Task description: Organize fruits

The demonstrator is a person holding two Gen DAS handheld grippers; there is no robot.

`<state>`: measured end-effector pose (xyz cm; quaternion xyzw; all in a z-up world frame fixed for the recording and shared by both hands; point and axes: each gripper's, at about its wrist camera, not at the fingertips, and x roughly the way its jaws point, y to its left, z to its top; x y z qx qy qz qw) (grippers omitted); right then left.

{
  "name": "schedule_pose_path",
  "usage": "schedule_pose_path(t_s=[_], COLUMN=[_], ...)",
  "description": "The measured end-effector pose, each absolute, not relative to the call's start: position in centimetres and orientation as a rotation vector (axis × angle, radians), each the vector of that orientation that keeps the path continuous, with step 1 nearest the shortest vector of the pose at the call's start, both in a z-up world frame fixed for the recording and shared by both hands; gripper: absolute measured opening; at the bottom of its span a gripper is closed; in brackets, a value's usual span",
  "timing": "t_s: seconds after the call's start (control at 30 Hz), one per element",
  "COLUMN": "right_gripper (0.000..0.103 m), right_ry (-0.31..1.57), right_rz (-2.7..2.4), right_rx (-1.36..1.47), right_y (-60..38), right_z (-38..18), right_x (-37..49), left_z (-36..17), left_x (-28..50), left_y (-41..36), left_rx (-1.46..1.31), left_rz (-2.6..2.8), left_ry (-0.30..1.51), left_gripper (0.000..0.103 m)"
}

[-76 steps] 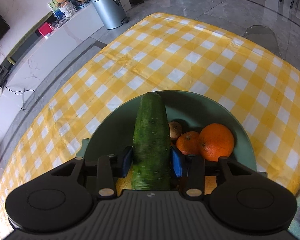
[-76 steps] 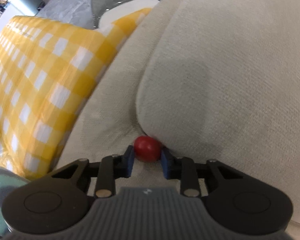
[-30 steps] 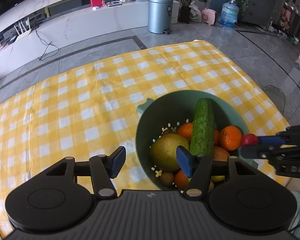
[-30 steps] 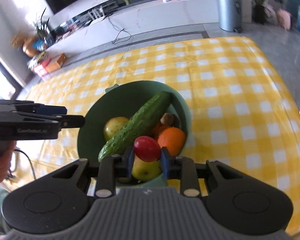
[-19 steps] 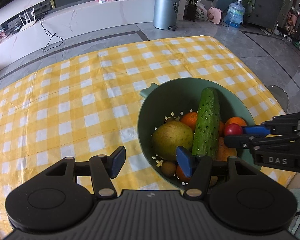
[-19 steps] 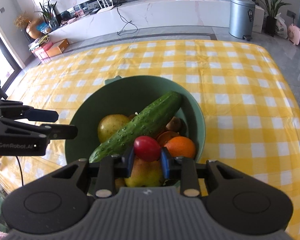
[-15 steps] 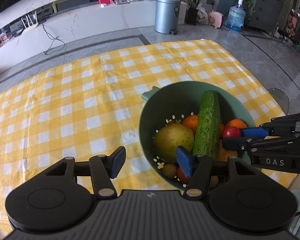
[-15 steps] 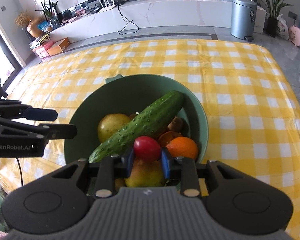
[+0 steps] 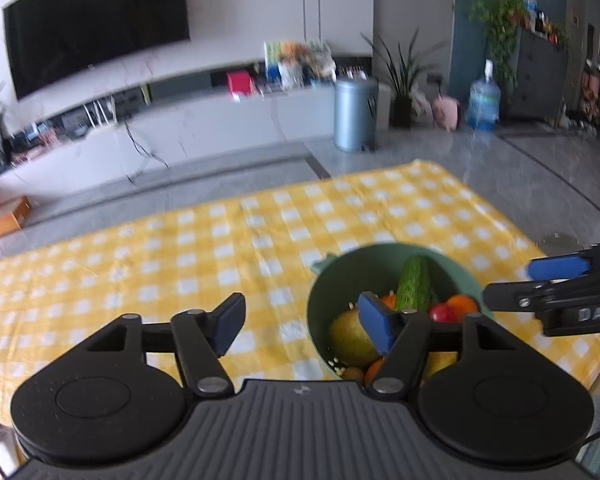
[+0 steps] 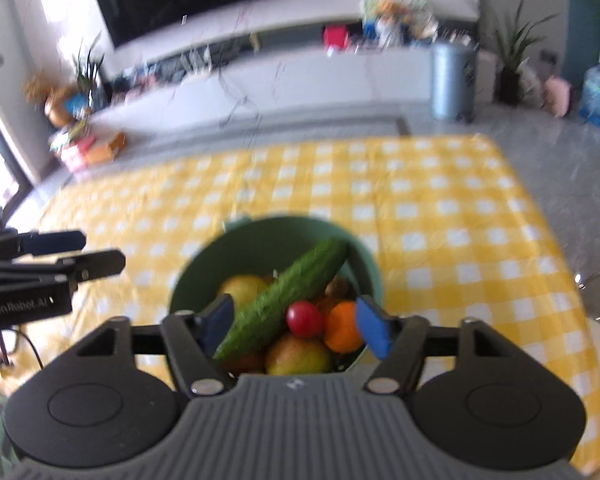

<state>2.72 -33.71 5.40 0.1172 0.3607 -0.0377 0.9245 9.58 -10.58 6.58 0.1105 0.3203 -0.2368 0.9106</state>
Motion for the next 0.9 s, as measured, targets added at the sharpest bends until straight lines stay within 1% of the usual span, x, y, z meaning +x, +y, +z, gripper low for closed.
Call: schedule_pose_path(t_s=[0.13,0.23,0.3,0.37,0.53,0.63,0.7,0.9], right_gripper=[0.082,0.087,0.088,0.089,0.090,0.092,0.097,0.098], right_ry=[0.631,0.569,0.533,0.497,0.460,0.459,0.465,0.466], right_rz=[-0.117,-0.134,-0.156,-0.174,-0.194,-0.207,-0.213,-0.213], right_rx=[0.251,0.238,0.200,0.159,0.115,0.105,0.109,0.101], right_y=[-32.1,-30.3,-29.0,-27.8,-25.9,-25.1,-24.6,-23.5], right_z=[7.9,8.7,8.7,8.2,6.4,4.7,3.5,0.8], right_x=[-0.8,-3.3,-4.6,-5.8,-7.7,-8.2,-8.4,-8.7], left_z=[8.0,8.3,8.3,8.1,6.9,5.6,4.8,2.9], left_x=[6.9,4.8,3.7,2.9,2.3,2.0,1.8,1.2], left_y=[-9.8,-9.2,-8.7,-8.2,-7.1,-6.8,-6.8,-6.7], left_rx=[0.249,0.293,0.318,0.324,0.302,0.289,0.299,0.307], left_rz=[-0.442,-0.427,-0.413,-0.385,-0.341,-0.311,-0.312,-0.316], left_ry=[0.596,0.542,0.520,0.508,0.529,0.543,0.568,0.620], left_gripper=[0.086,0.086,0.090,0.093,0.093,0.093,0.093,0.093])
